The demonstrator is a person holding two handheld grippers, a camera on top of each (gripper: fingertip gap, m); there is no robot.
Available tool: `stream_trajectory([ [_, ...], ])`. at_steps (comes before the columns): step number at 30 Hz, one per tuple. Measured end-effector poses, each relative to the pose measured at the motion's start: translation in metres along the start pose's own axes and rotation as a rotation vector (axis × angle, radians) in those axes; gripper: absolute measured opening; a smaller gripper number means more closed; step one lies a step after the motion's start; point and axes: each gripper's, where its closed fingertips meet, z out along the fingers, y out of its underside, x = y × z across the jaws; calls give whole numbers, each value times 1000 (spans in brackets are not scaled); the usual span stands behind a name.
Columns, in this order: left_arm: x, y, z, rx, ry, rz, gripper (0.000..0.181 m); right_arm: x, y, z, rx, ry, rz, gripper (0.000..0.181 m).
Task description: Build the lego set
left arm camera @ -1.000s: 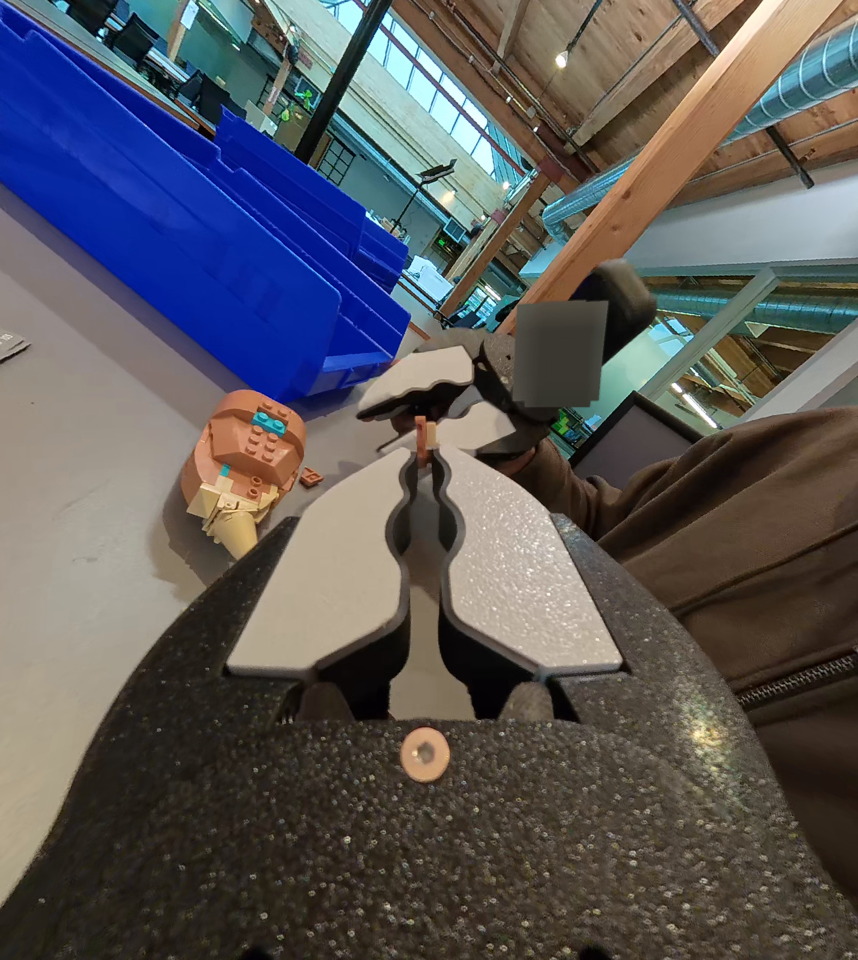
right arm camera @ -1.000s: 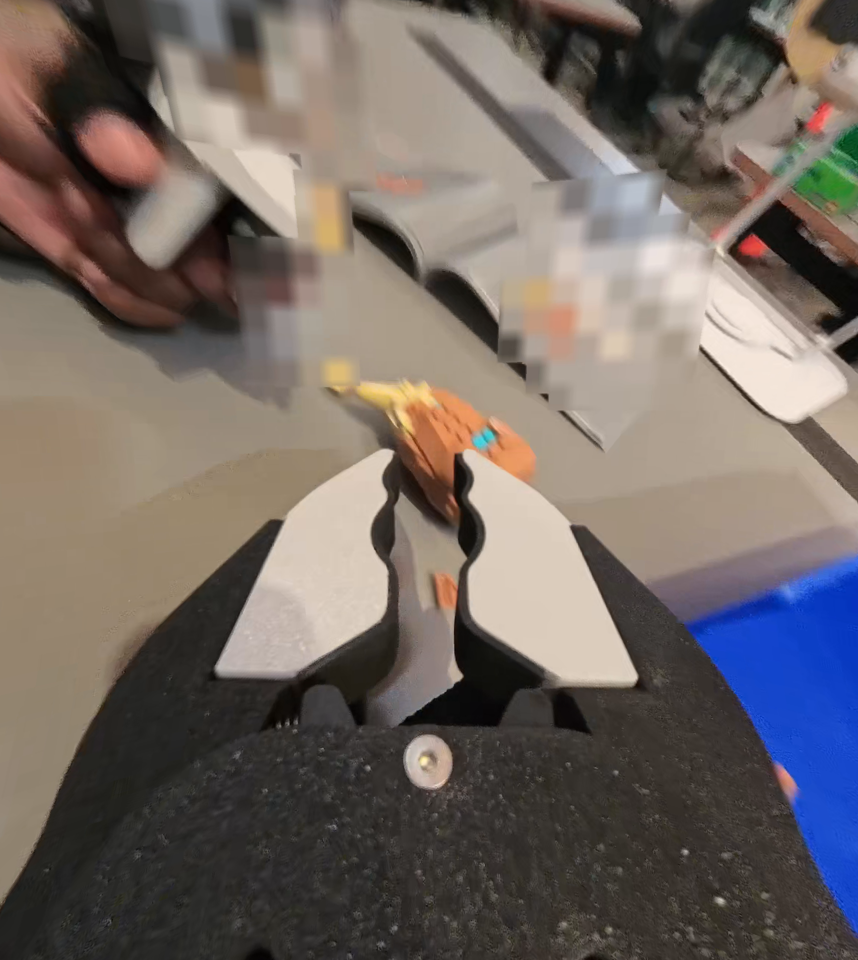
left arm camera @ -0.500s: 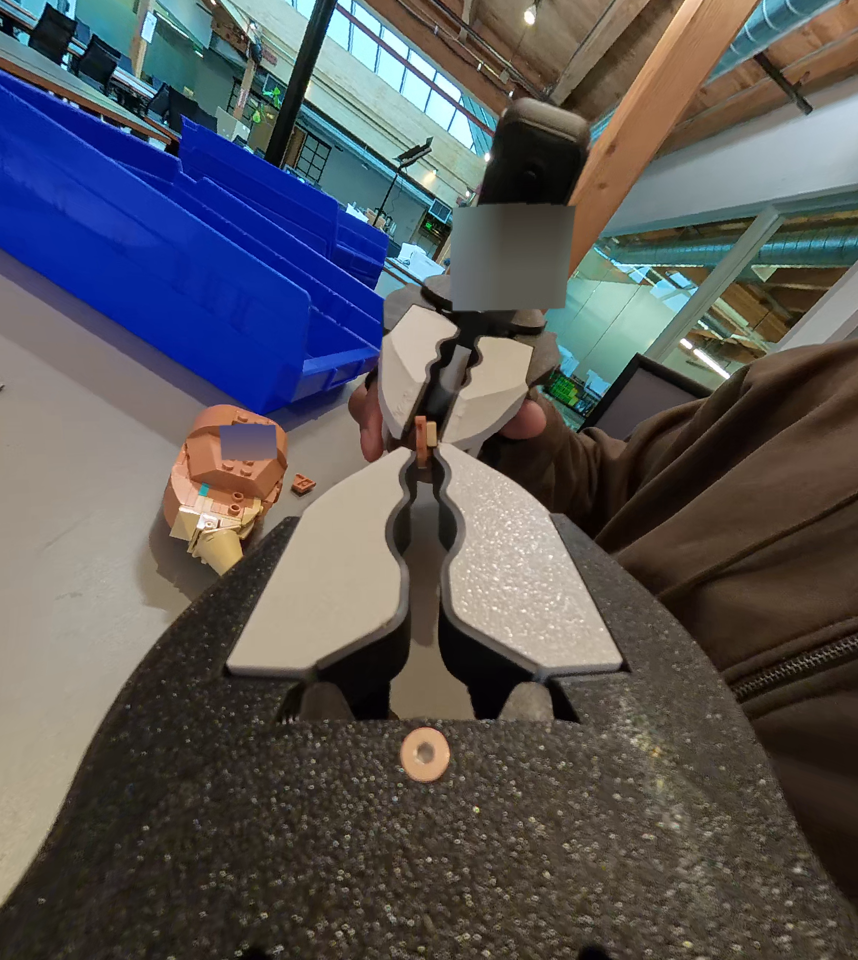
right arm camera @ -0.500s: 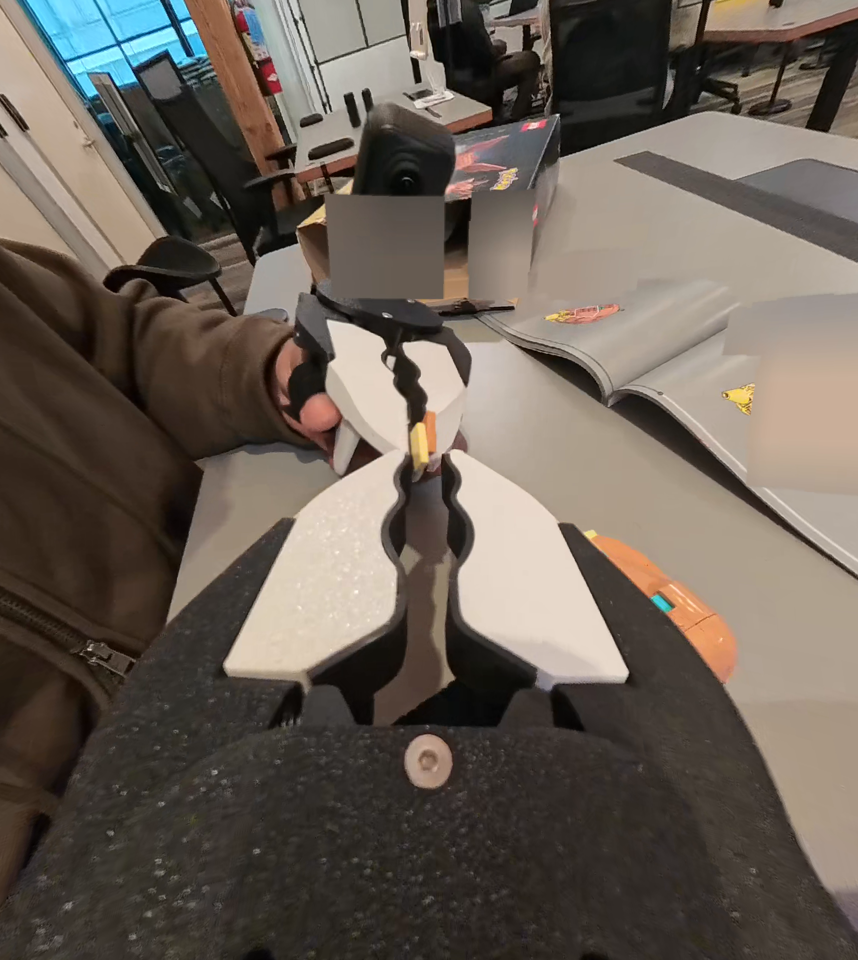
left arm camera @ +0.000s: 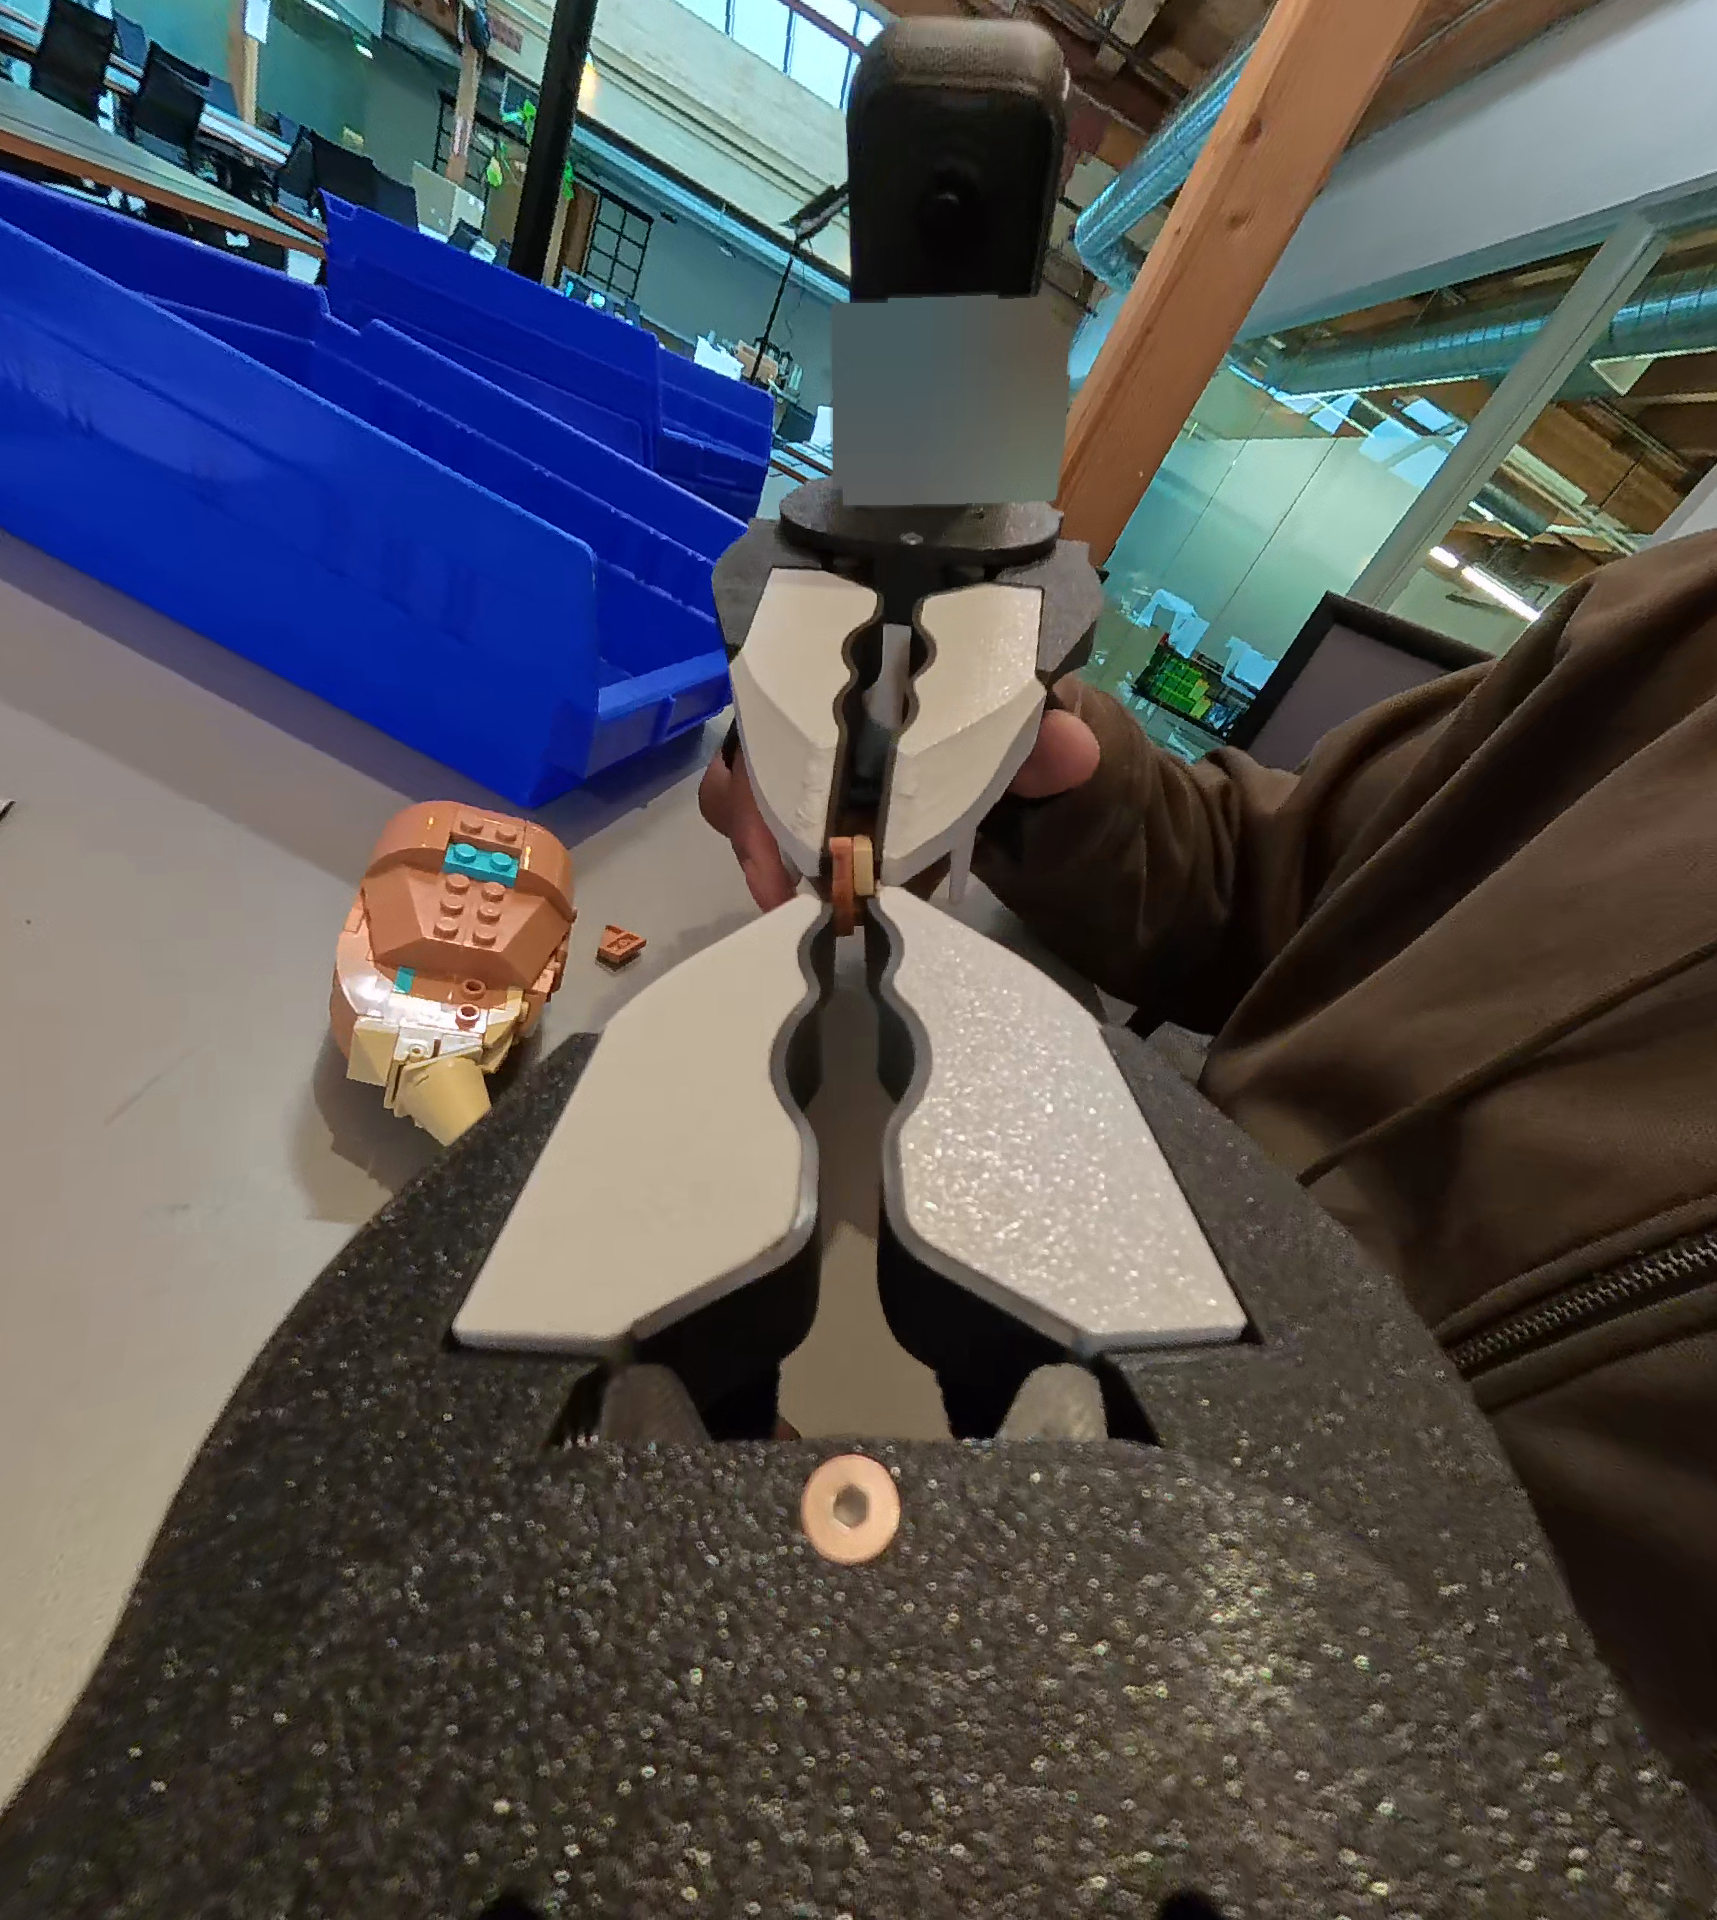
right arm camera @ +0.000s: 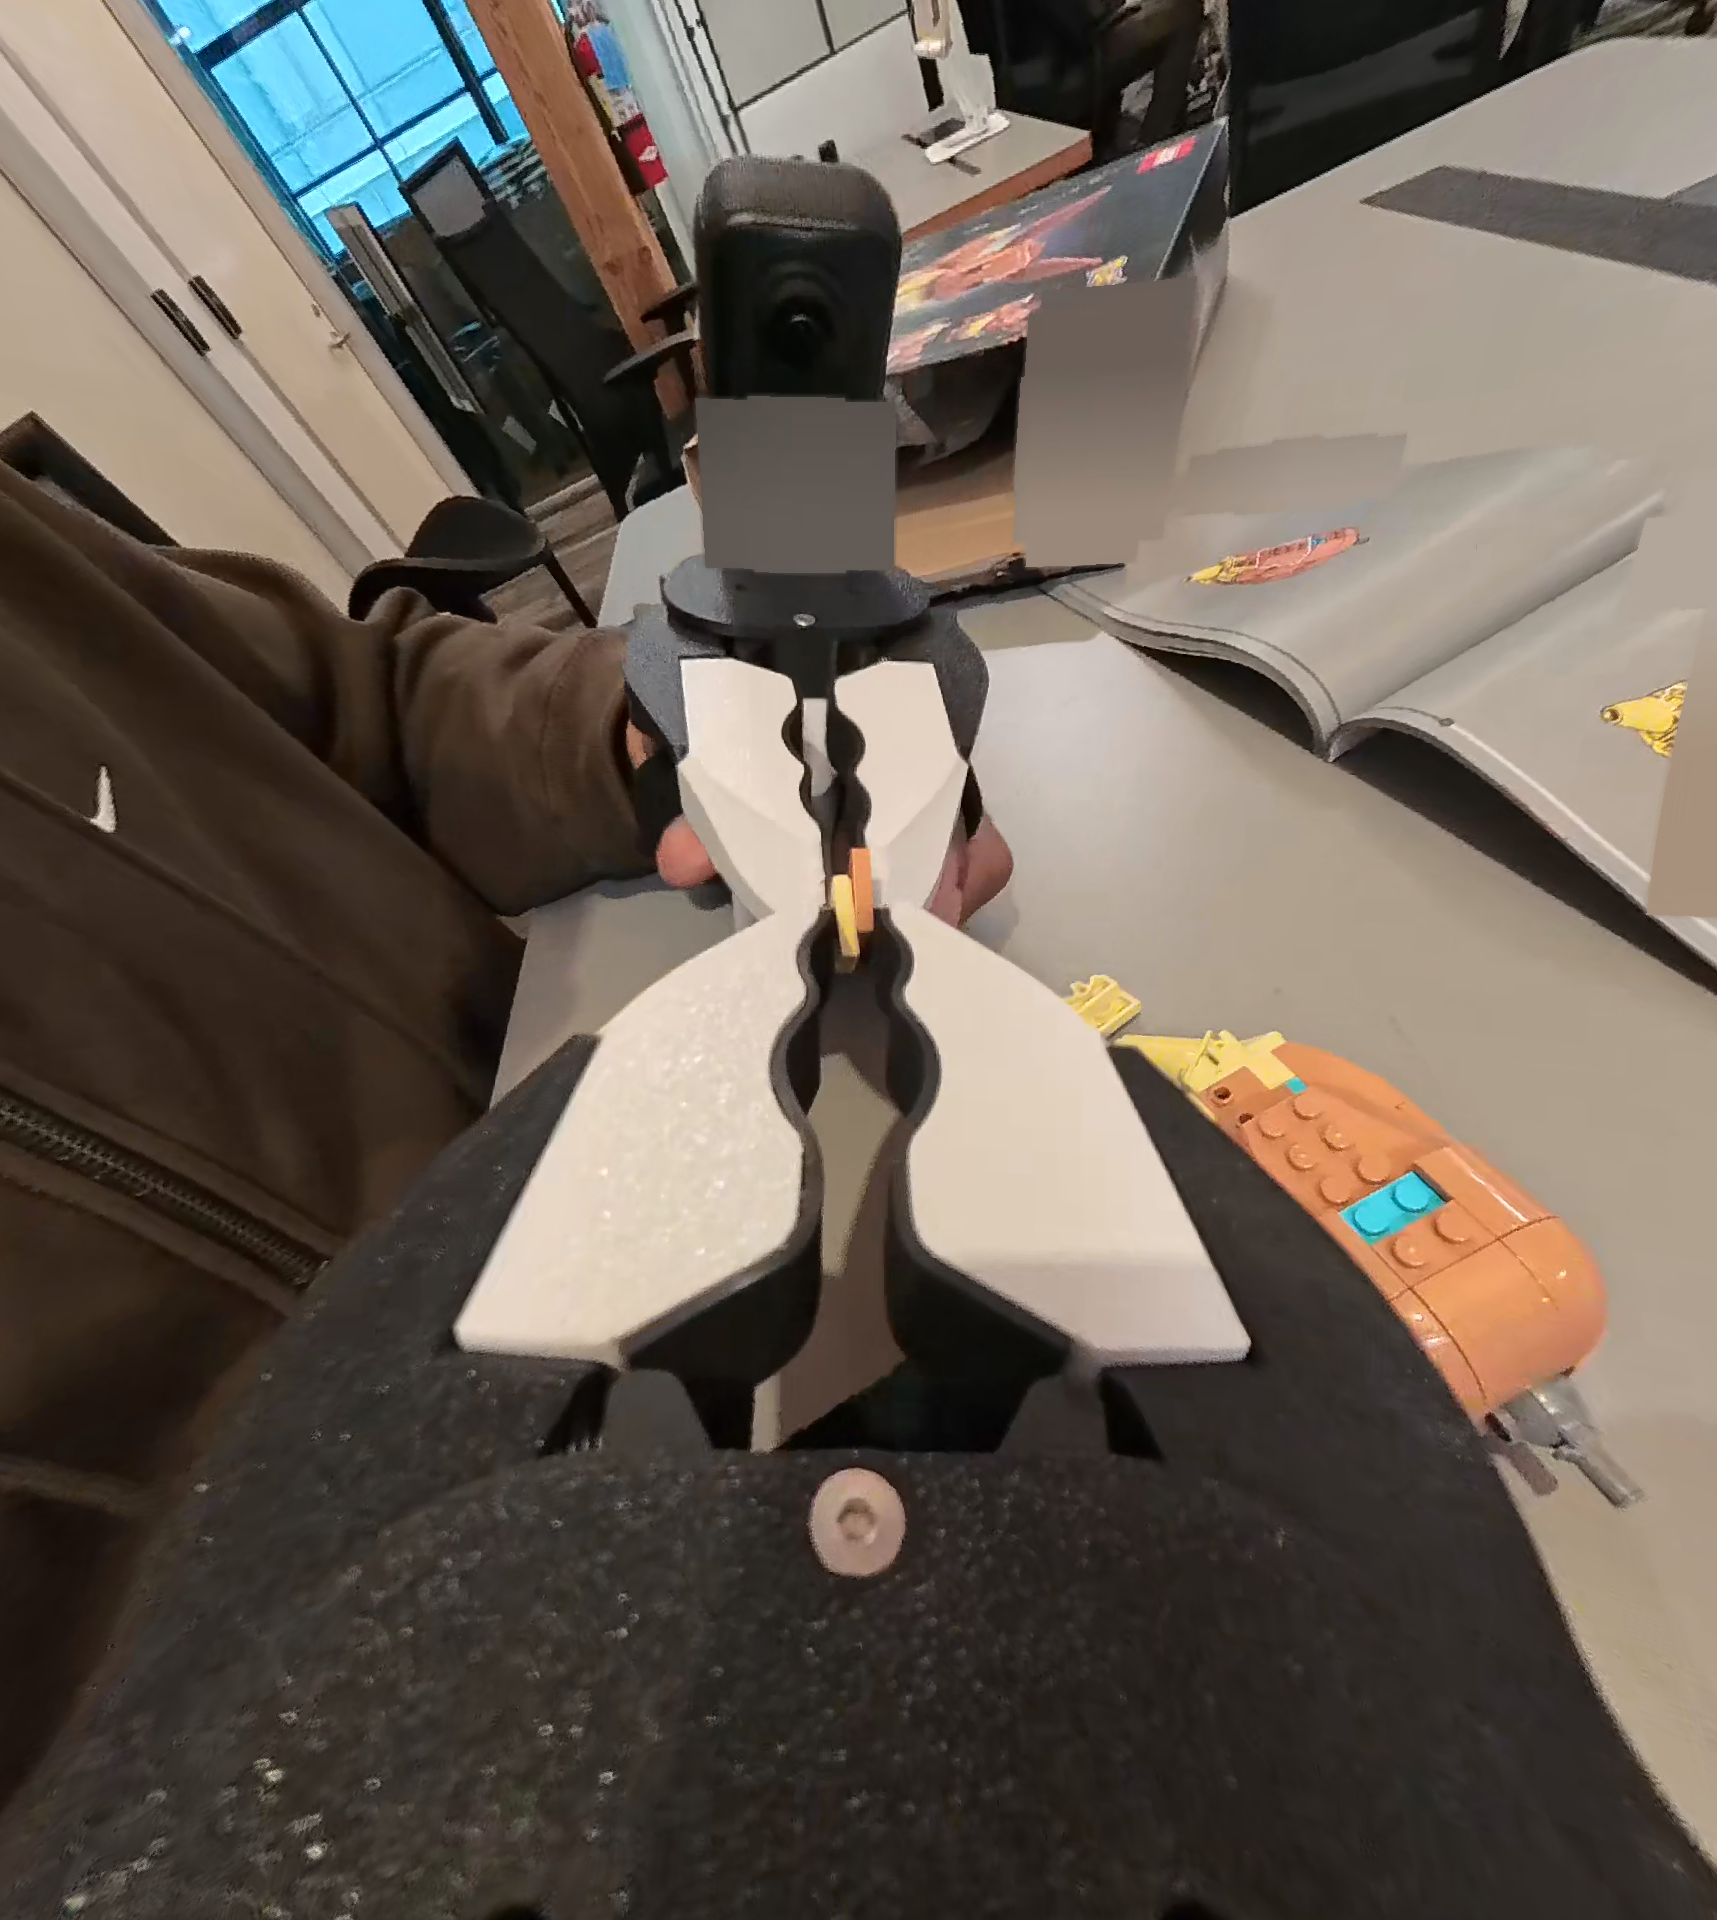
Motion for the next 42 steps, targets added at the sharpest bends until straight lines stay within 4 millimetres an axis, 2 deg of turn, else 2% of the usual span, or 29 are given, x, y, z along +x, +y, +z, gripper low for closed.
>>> stream_trajectory([
  [10, -1, 3, -1, -33, -7, 17, 5, -1, -1, 4, -75, -31, 12, 6],
  [22, -2, 1, -2, -12, 5, -21, 6, 1, -10, 3, -7, -33, 35, 6],
  [42, 0, -3, -4, 23, 35, -75, 6, -2, -14, 6, 21, -24, 20, 6],
])
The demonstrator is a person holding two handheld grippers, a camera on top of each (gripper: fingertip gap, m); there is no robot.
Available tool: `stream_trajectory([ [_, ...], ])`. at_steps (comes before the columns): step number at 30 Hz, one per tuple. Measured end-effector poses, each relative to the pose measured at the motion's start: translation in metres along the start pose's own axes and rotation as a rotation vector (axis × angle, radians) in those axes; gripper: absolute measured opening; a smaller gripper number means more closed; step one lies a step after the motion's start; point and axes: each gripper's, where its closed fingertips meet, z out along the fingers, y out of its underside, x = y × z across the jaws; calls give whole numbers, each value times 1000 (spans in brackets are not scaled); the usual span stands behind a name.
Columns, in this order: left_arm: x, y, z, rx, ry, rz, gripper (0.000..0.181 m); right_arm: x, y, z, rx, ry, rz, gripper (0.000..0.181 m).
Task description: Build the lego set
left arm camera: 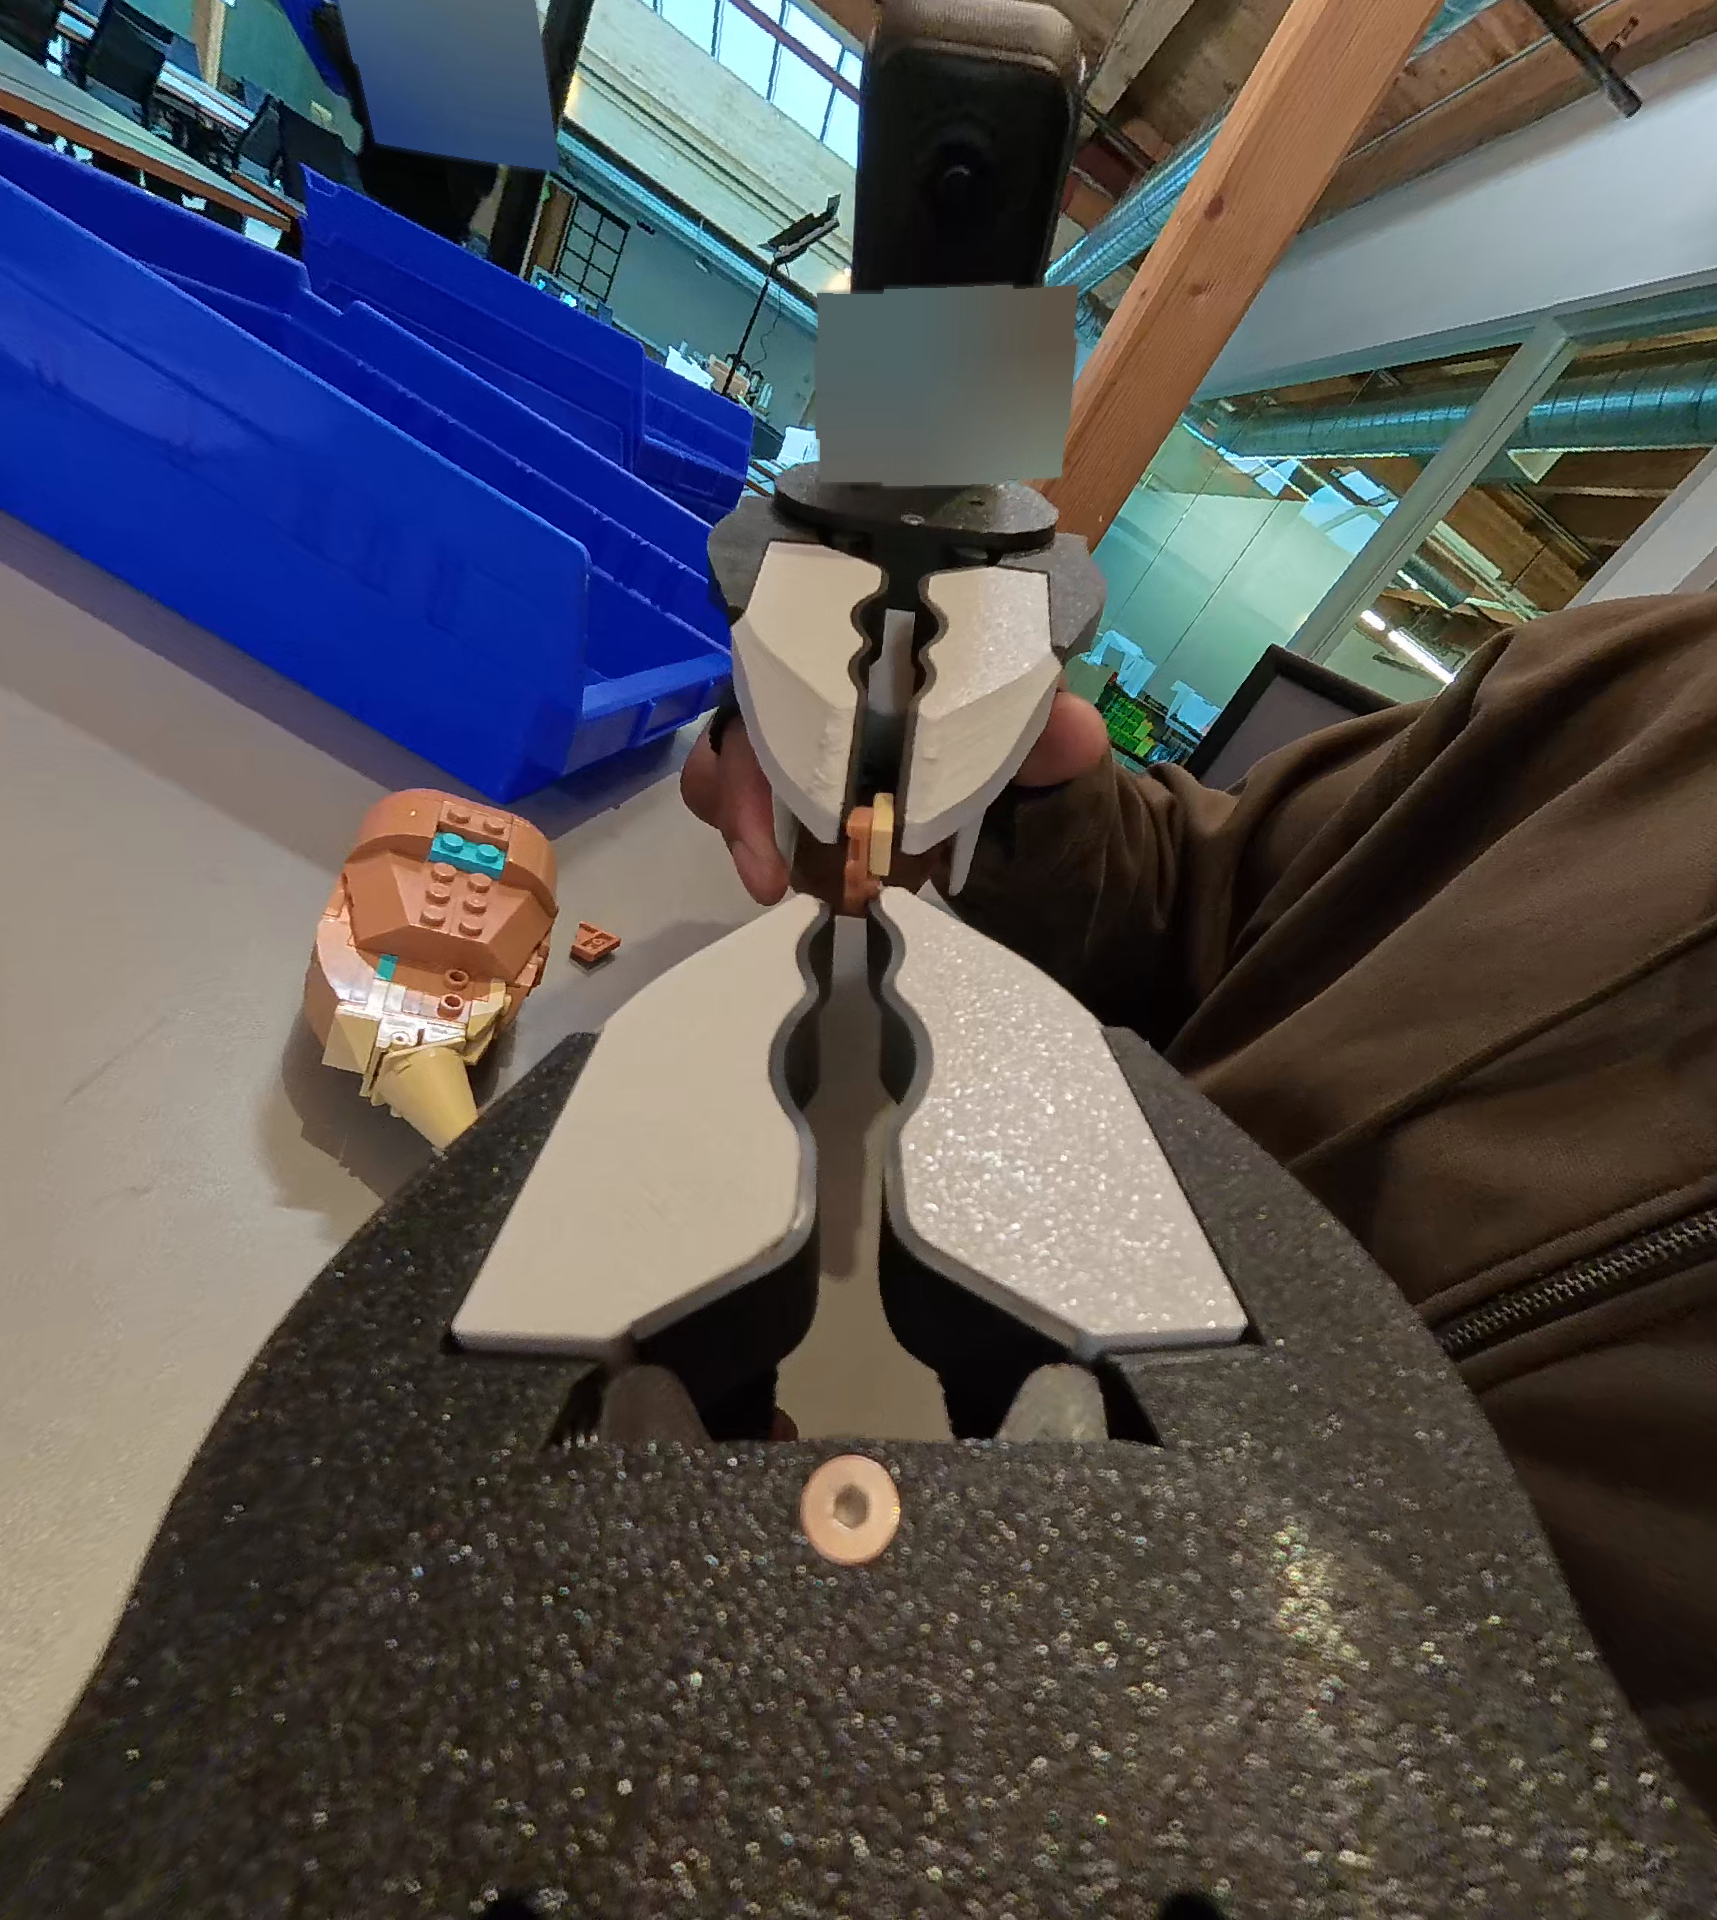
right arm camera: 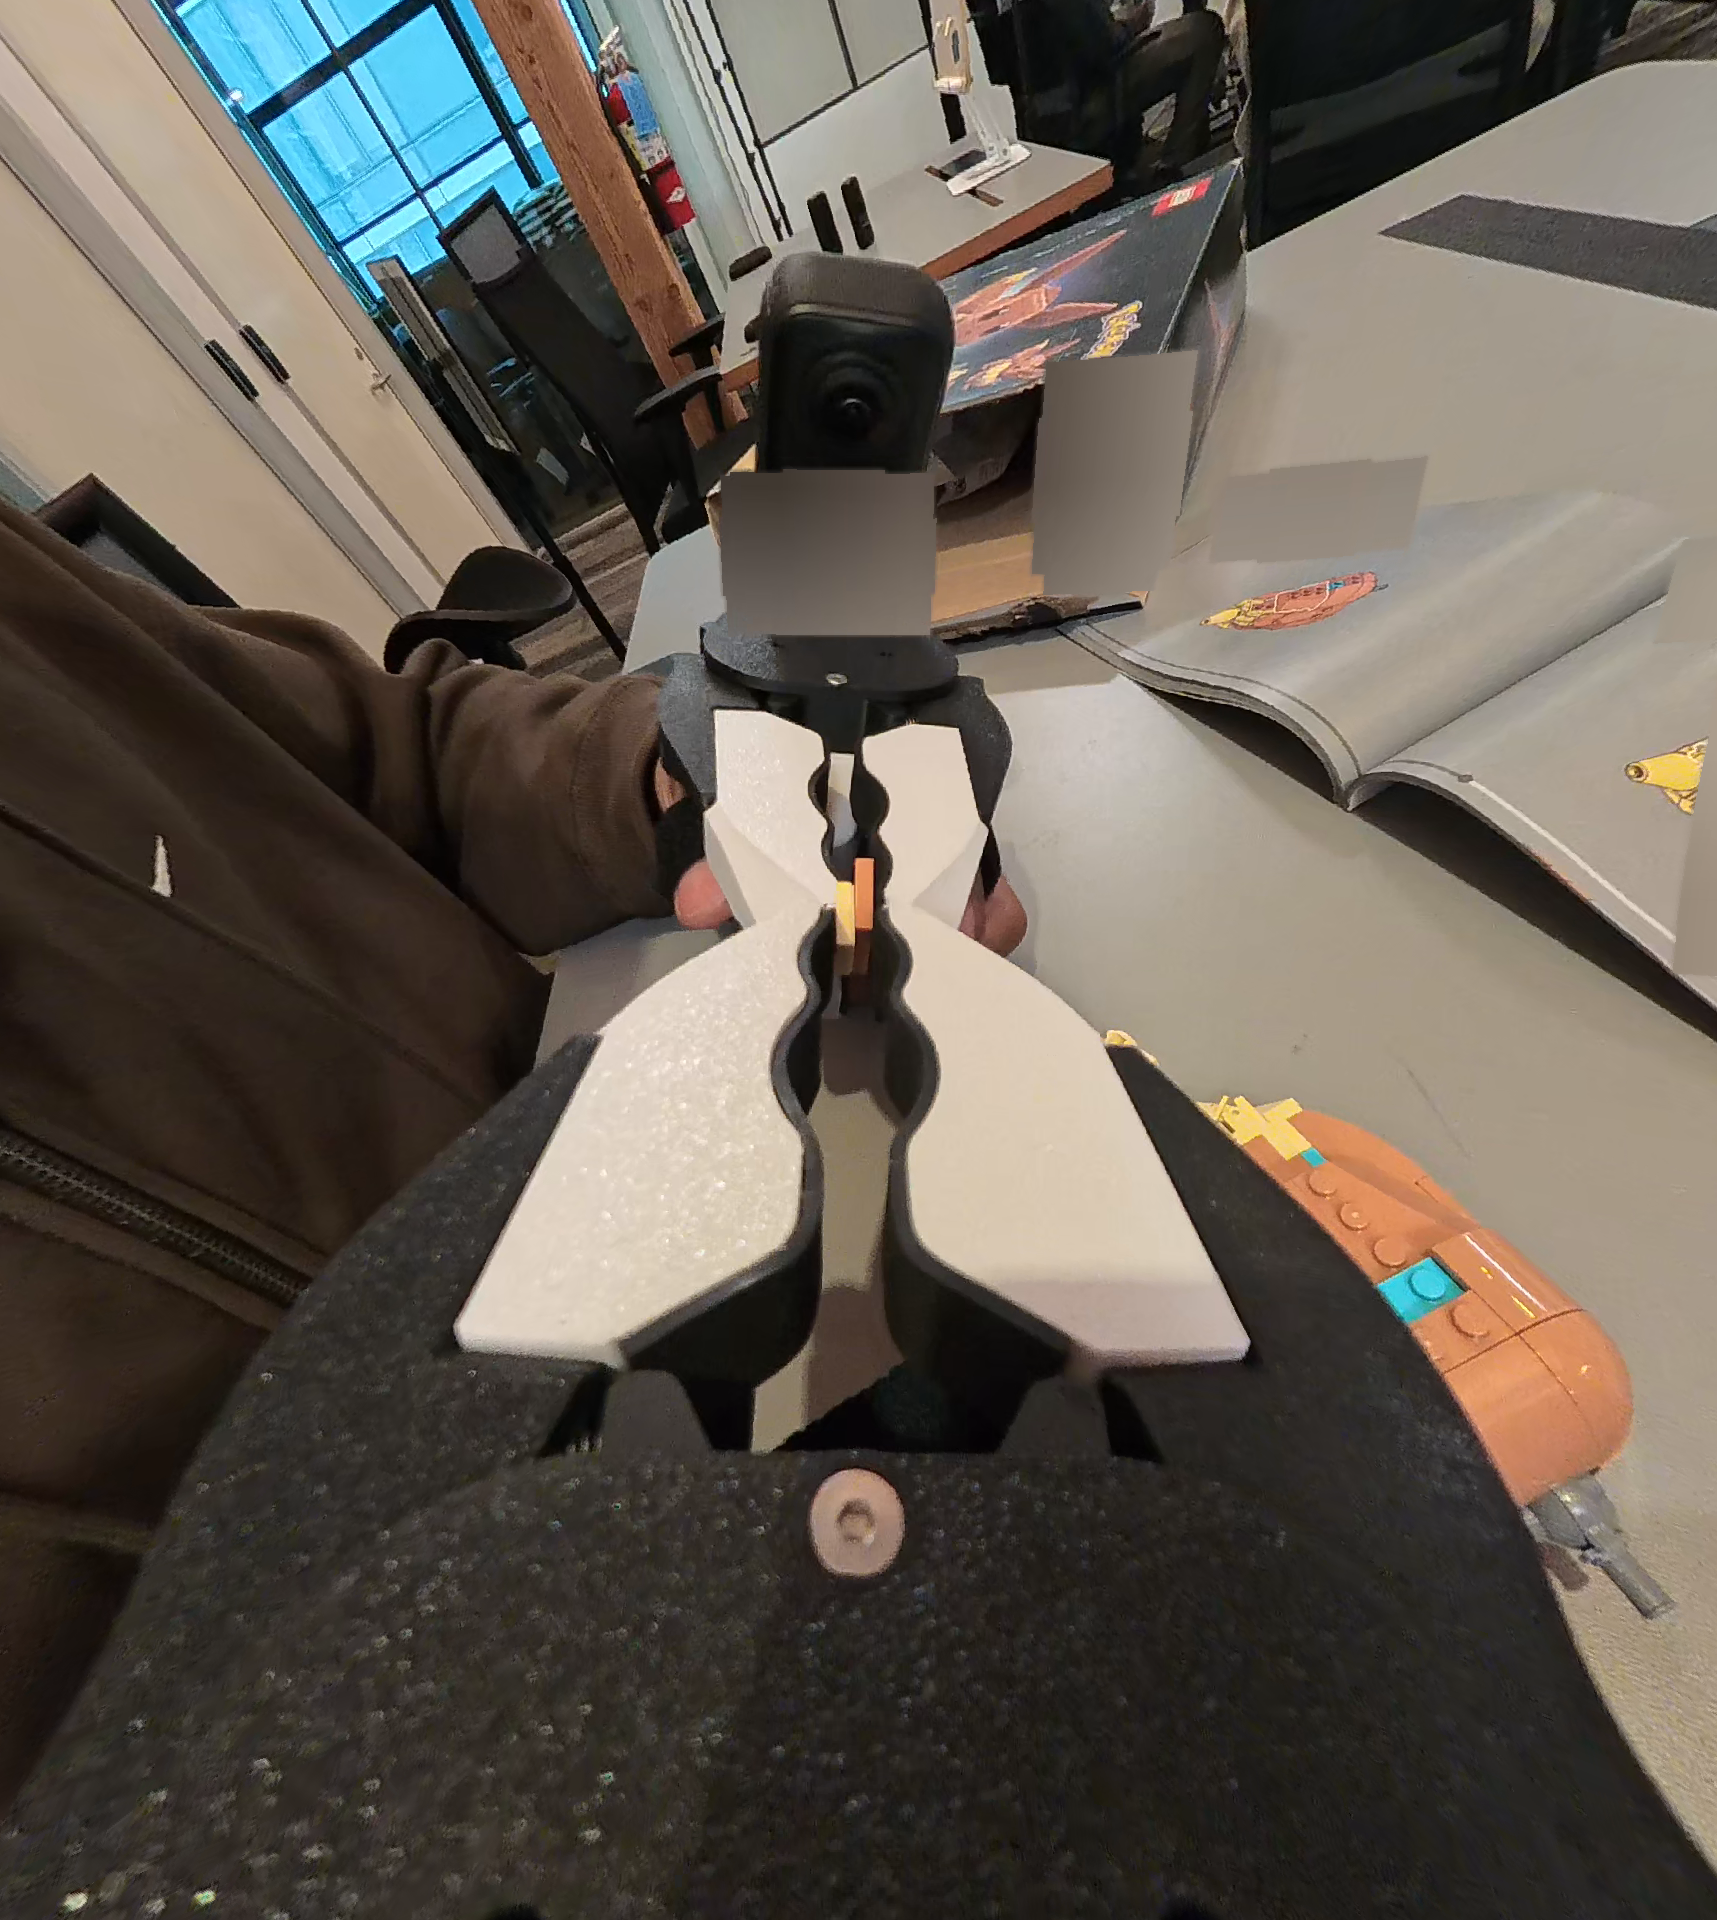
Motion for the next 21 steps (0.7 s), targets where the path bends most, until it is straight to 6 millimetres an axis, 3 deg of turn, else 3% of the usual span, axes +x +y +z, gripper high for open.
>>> stream_trajectory([
  [21, 0, -4, -1, 25, 8, -22, 7, 0, -4, 1, 41, 9, 5, 6],
])
